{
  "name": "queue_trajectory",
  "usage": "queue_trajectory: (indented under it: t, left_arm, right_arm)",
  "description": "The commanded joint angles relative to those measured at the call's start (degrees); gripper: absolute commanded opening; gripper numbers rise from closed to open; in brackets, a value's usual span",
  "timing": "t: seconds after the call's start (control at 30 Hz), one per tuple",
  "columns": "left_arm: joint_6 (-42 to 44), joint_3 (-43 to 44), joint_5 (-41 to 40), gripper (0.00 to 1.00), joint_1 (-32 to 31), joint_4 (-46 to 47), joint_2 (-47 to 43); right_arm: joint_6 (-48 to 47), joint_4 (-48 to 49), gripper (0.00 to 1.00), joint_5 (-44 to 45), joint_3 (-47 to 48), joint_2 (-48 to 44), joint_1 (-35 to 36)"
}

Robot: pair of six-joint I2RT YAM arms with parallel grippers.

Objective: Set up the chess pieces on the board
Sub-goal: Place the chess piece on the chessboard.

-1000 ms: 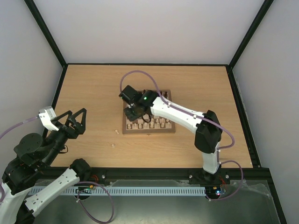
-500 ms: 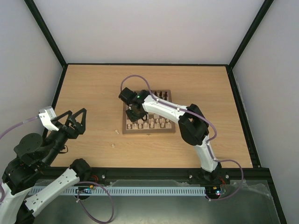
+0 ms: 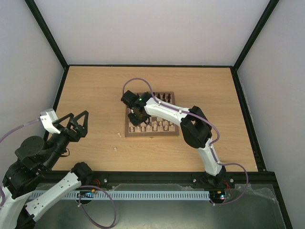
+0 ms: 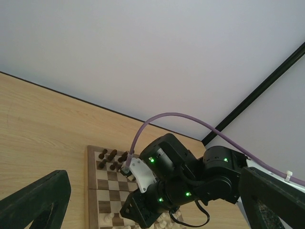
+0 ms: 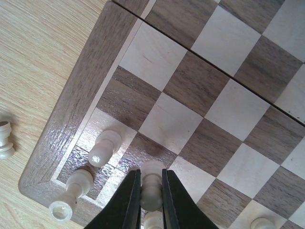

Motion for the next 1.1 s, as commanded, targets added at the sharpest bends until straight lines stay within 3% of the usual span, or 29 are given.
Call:
queue_trajectory:
  t: [0.0,1.07]
  left_arm:
    - [0.70,-0.55,-0.67,0.99,0.28,0.78,-0.56]
    - [0.50,-0.88,-0.50,0.99,0.28,1.23,-0.20]
  right_arm:
    - [-0.97,-2.81,0.11,-1.01,0.56,1.48,0.10]
    - [-1.42,-2.40,0.20,-2.02,-0.77,2.30,0.07]
